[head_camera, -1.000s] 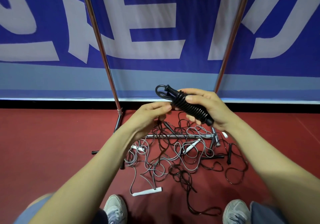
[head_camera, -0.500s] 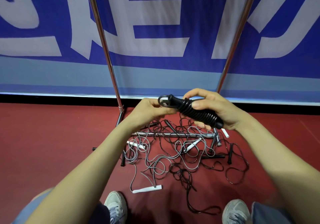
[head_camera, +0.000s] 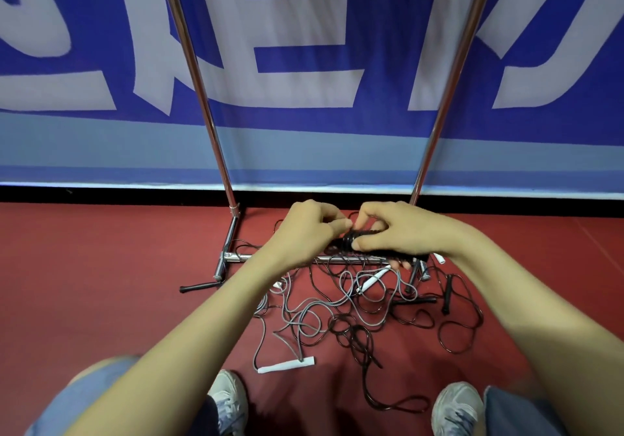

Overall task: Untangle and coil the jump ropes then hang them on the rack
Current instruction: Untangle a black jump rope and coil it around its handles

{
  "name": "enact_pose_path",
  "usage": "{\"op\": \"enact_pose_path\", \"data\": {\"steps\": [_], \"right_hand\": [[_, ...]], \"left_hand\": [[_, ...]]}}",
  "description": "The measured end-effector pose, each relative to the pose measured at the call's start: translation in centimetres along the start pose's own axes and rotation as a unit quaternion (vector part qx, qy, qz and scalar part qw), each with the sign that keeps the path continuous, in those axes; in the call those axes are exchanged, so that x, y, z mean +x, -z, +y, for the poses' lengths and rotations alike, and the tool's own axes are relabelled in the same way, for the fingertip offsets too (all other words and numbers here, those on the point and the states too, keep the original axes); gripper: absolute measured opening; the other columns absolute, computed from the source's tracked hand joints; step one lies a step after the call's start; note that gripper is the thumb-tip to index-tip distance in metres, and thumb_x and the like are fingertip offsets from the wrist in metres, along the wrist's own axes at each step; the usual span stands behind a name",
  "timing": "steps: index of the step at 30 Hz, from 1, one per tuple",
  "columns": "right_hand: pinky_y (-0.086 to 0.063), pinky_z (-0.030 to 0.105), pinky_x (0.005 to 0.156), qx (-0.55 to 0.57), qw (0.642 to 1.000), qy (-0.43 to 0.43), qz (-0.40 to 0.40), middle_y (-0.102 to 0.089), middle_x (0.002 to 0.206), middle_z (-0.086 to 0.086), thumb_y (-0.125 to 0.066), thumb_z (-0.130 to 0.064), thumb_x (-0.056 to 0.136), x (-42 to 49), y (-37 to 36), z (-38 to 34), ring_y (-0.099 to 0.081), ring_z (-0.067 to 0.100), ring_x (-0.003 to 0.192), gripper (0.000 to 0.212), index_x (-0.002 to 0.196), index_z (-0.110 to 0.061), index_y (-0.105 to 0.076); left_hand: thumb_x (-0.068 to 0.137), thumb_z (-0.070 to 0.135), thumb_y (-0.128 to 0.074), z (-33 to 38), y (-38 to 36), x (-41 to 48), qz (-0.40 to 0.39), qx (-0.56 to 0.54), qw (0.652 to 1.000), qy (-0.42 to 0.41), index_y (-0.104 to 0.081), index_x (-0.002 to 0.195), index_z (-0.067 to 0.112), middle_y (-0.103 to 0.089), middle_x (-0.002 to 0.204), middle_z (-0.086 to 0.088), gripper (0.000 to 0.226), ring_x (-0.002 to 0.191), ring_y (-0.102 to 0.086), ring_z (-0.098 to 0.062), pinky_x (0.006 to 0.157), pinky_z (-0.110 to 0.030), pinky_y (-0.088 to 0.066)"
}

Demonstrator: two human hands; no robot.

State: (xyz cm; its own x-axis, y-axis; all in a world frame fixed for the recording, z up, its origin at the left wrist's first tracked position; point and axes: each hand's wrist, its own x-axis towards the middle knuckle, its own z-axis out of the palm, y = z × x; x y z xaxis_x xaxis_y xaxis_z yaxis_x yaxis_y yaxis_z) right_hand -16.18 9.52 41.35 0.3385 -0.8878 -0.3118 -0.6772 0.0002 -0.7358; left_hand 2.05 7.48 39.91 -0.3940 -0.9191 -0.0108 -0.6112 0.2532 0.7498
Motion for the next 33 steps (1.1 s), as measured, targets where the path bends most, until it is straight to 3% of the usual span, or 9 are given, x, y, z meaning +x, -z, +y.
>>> {"op": "enact_pose_path", "data": {"steps": [3, 7, 11, 14, 16, 19, 26, 29, 33], "right_hand": [[-0.04, 0.026, 0.043, 0.018, 0.994, 0.01, 0.108, -0.064, 0.056, 0.002, -0.069, -0.035, 0.086, 0.2, 0.4, 0.5, -0.052, 0.018, 0.041, 0.033, 0.094, -0.015, -0.044], [-0.044, 0.03, 0.049, -0.022, 0.977, 0.07, 0.2, -0.061, 0.058, -0.009, -0.063, -0.036, 0.089, 0.4, 0.1, 0.8, -0.051, 0.015, 0.045, 0.023, 0.108, -0.033, -0.051], [-0.053, 0.037, 0.06, -0.01, 0.961, 0.105, 0.255, -0.066, 0.068, -0.002, -0.06, -0.038, 0.091, 0.4, 0.0, 0.8, -0.058, 0.016, 0.049, 0.025, 0.115, -0.043, -0.059], [-0.055, 0.037, 0.059, -0.006, 0.956, 0.113, 0.27, -0.06, 0.062, -0.004, -0.058, -0.037, 0.092, 0.5, -0.2, 0.5, -0.056, 0.012, 0.047, 0.028, 0.12, -0.043, -0.055], [-0.051, 0.028, 0.052, 0.02, 0.954, 0.118, 0.274, -0.056, 0.059, -0.005, -0.056, -0.033, 0.095, 0.6, -0.4, 0.3, -0.055, 0.007, 0.044, 0.033, 0.126, -0.041, -0.053], [-0.044, 0.016, 0.047, 0.038, 0.957, 0.116, 0.263, -0.057, 0.057, -0.003, -0.053, -0.029, 0.097, 0.5, -0.4, 0.0, -0.056, 0.005, 0.043, 0.038, 0.132, -0.043, -0.049], [-0.052, 0.033, 0.055, -0.017, 0.961, 0.106, 0.253, -0.057, 0.063, -0.007, -0.06, -0.034, 0.092, 0.7, -0.5, 0.3, -0.055, 0.009, 0.045, 0.031, 0.122, -0.039, -0.053], [-0.05, 0.032, 0.061, -0.003, 0.956, 0.101, 0.275, -0.061, 0.07, -0.008, -0.068, -0.038, 0.086, 0.5, -0.3, 0.8, -0.054, 0.004, 0.05, 0.033, 0.117, -0.04, -0.059], [-0.052, 0.034, 0.058, 0.024, 0.941, 0.098, 0.325, -0.062, 0.078, -0.005, -0.066, -0.037, 0.088, 0.8, -0.1, 0.7, -0.056, 0.007, 0.047, 0.028, 0.115, -0.038, -0.06]], "left_hand": [[0.095, 0.023, -0.056, 0.3, 0.1, 0.0, 0.041, -0.003, 0.999, -0.024, -0.074, 0.101, 0.018, -0.071, 0.082, -0.001, 0.019, 0.065, -0.056, -0.007, 0.064, -0.024, -0.042], [0.096, 0.02, -0.057, 0.3, 0.0, 0.0, 0.079, -0.084, 0.992, -0.05, -0.069, 0.117, 0.02, -0.07, 0.097, 0.01, 0.024, 0.075, -0.061, 0.009, 0.07, -0.003, -0.039], [0.09, 0.018, -0.065, 0.2, -0.5, 0.0, 0.172, -0.082, 0.977, -0.097, -0.07, 0.116, 0.019, -0.058, 0.078, 0.018, 0.026, 0.071, -0.051, 0.009, 0.071, -0.006, -0.035], [0.088, 0.015, -0.068, 0.4, -1.3, -0.1, 0.233, -0.093, 0.961, -0.113, -0.07, 0.115, 0.016, -0.067, 0.088, 0.011, 0.027, 0.079, -0.057, 0.01, 0.077, -0.007, -0.04], [0.088, 0.015, -0.068, 0.5, -1.6, -0.1, 0.261, -0.126, 0.951, -0.104, -0.071, 0.113, 0.017, -0.072, 0.098, 0.006, 0.025, 0.088, -0.064, 0.005, 0.083, -0.013, -0.047], [0.088, 0.014, -0.068, 0.7, -1.8, -0.2, 0.26, -0.173, 0.946, -0.089, -0.071, 0.111, 0.017, -0.074, 0.1, 0.005, 0.023, 0.091, -0.069, -0.004, 0.087, -0.021, -0.051], [0.09, 0.012, -0.065, 0.6, -2.7, -0.7, 0.235, -0.216, 0.945, -0.076, -0.071, 0.11, 0.014, -0.074, 0.092, 0.004, 0.02, 0.078, -0.068, -0.002, 0.076, -0.014, -0.048], [0.092, 0.011, -0.063, 0.6, -2.4, -0.6, 0.21, -0.195, 0.954, -0.088, -0.07, 0.113, 0.014, -0.071, 0.085, 0.01, 0.022, 0.072, -0.064, 0.004, 0.071, -0.013, -0.046], [0.092, 0.017, -0.063, 0.7, -1.3, -0.4, 0.19, -0.15, 0.967, -0.078, -0.063, 0.118, 0.021, -0.071, 0.089, 0.009, 0.026, 0.058, -0.062, -0.003, 0.06, -0.019, -0.05]]}}
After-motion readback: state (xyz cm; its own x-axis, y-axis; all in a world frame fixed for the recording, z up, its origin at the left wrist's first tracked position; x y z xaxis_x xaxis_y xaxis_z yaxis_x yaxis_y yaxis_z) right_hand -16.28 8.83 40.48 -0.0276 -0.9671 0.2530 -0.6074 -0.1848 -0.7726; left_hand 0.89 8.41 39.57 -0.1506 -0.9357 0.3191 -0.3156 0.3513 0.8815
